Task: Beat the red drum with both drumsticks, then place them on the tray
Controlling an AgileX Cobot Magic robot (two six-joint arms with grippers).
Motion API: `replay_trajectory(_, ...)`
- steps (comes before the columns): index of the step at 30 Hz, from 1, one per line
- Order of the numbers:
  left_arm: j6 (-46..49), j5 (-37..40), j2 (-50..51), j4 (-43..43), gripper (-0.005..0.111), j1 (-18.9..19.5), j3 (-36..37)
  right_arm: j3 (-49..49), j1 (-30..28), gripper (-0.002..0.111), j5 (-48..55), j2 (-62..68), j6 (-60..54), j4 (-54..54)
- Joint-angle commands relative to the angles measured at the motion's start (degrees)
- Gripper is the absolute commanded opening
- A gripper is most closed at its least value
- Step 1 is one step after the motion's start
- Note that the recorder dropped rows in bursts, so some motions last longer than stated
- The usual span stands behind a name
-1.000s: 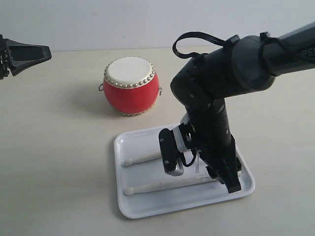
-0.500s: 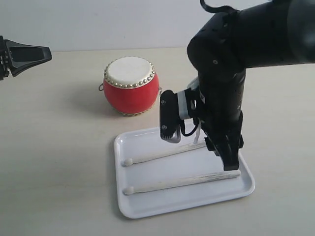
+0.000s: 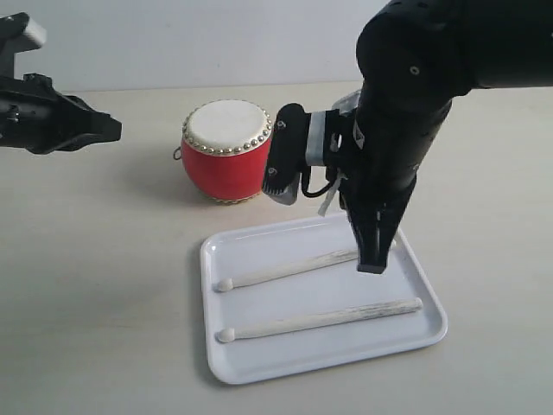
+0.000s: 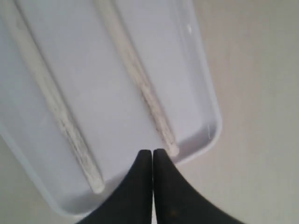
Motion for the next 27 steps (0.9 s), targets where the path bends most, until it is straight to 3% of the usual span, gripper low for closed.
replay_trajectory(1,-4.4,-25.7,-1.9,3.8,0.0,-7.9,2.7,-0.3,-3.4,0.0,-6.8,-0.5,-6.0,8.6)
replay_trajectory(4,-4.1,-39.9,-2.3,2.5,0.0,-11.1,5.0,-0.3,-6.2,0.0,-9.1,-0.5,-7.3,12.0)
replay_trajectory(6,-1.8,-45.3,-2.4,0.1,0.0,-12.2,5.5,-0.3,-8.4,0.0,-11.2,-0.5,-6.8,12.5)
replay_trajectory(13,17.7,-52.2,-2.5,-21.2,0.0,-13.4,5.6,-0.2,-17.1,0.0,-19.8,-0.5,-10.1,26.3)
replay_trajectory(15,19.7,-54.3,-3.3,-21.2,0.0,-13.4,5.5,0.0,-18.9,0.0,-21.2,-0.5,-12.2,29.7)
replay_trajectory(18,19.2,-53.8,-5.1,-21.2,0.0,-14.7,6.4,-0.1,-21.2,0.0,-22.2,-0.5,-15.1,34.1)
replay_trajectory(27,18.6,-40.6,-7.6,-21.2,0.0,-21.5,8.0,-0.1,-22.7,0.0,-23.9,-0.4,-17.1,39.6)
